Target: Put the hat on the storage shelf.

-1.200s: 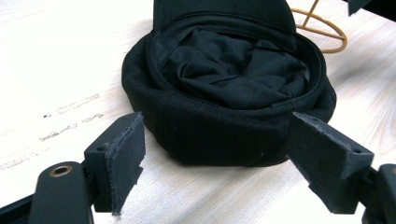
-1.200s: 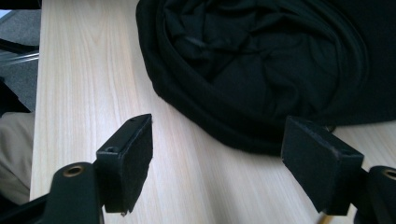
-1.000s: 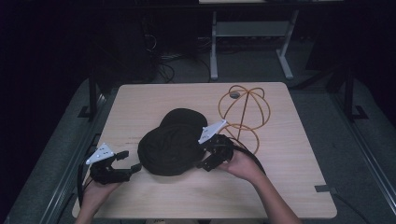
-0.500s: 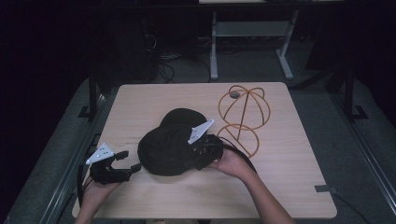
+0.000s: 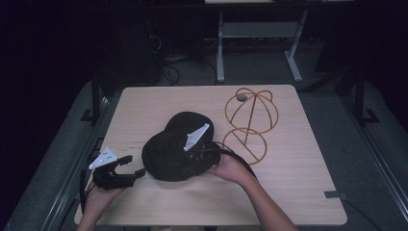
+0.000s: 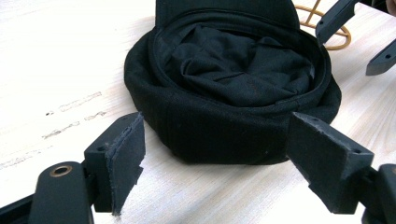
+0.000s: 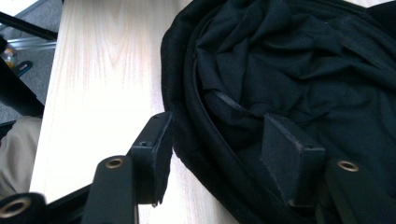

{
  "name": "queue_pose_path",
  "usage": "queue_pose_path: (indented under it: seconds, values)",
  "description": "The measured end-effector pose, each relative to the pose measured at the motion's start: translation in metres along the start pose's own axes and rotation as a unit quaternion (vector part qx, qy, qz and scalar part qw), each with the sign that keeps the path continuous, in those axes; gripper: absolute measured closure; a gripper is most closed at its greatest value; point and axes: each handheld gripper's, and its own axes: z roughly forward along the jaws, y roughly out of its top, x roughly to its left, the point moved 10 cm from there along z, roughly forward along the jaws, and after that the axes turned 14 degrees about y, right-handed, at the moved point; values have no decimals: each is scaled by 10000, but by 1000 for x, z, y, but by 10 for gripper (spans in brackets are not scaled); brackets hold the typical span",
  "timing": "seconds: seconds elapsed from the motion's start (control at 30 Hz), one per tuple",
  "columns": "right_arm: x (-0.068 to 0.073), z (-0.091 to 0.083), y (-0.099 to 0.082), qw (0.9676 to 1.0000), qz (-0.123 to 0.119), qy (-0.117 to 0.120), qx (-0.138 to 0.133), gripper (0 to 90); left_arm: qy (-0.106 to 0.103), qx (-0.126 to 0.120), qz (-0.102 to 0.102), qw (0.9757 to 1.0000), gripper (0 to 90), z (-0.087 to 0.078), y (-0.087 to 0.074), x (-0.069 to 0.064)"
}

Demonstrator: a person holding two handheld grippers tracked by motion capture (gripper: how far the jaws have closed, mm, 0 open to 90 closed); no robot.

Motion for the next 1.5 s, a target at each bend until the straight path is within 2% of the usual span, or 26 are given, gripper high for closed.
queue_pose_path:
  seconds: [0.5,0.93,1.1,1.23,1.5]
  values:
    - [3,27,1,9992,-98,216,336,554,6,17,38,10000,200,0,-1,1]
    - [-3,49,-9,9972,-166,193,705,668,11,18,65,10000,200,0,-1,1]
    - [0,50,-8,9979,-111,327,555,738,15,26,51,10000,201,0,-2,1]
    - [3,51,-5,9979,-166,417,469,783,26,44,44,10000,202,0,-2,1]
    - [7,52,1,9979,-329,330,444,802,54,7,25,10000,202,-1,-1,2]
